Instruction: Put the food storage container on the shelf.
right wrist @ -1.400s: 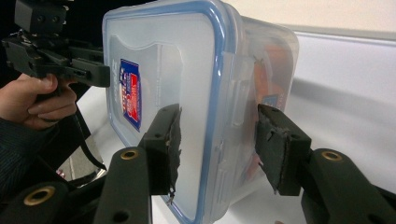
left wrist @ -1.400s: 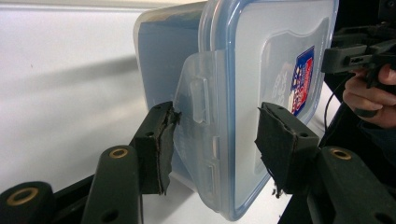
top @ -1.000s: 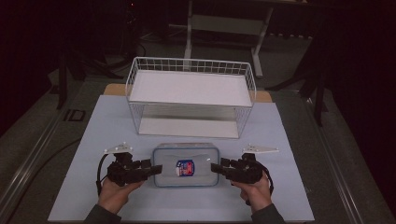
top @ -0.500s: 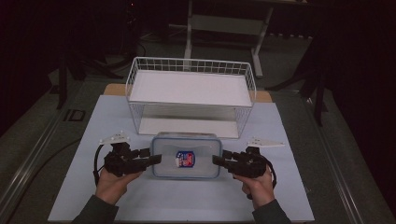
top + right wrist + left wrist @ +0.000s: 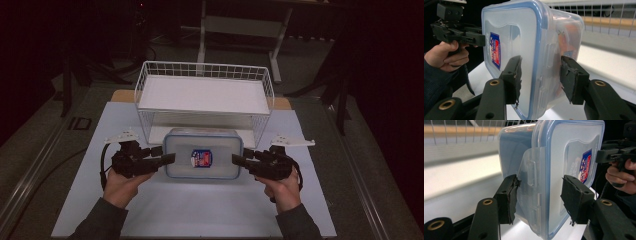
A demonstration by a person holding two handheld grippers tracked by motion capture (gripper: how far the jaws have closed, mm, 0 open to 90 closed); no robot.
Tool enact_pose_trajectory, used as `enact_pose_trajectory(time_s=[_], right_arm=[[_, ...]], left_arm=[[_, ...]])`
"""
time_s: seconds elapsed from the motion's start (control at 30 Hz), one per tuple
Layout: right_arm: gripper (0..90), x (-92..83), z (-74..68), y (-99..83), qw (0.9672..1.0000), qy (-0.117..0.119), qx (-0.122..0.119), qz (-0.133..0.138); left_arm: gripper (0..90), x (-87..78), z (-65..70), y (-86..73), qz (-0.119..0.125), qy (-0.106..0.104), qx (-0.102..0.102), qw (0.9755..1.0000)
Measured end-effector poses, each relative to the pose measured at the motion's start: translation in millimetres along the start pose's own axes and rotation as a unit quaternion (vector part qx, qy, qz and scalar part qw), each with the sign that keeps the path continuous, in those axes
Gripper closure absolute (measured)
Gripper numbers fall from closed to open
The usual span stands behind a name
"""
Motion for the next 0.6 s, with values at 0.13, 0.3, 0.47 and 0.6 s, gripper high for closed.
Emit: enact_pose_trajectory(time_s=[0.13, 0.3, 0.47, 0.6], right_arm=[[53.0, -3.9, -2.0, 16.2, 0.9998, -0.001, -0.012, 0.013], [53.0, -5.3, -2.9, 33.1, 0.9993, -0.003, -0.025, 0.027], [53.0, -8.3, -3.7, 46.0, 0.9984, -0.006, -0.037, 0.043], [52.8, -9.4, -1.8, 53.0, 0.9979, -0.006, -0.04, 0.05]], left_arm=[[47.4, -2.8, 2.3, 13.5, 0.009, 0.003, 0.011, 0.9999], [47.4, -5.7, 2.5, 30.3, 0.024, 0.004, 0.027, 0.9994], [47.4, -7.0, 3.2, 45.4, 0.032, 0.005, 0.042, 0.9986], [47.4, -7.1, 4.8, 56.0, 0.04, 0.007, 0.051, 0.9979]])
Point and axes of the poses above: each handheld gripper's, and its own axes: x roughly forward along the jaws, y roughly out of its top, z roughly to its right, the point moved 3 cm from there along x, roughly forward along the jaws, and after that the axes turned 2 degrees about -y, right-handed, at the moved point
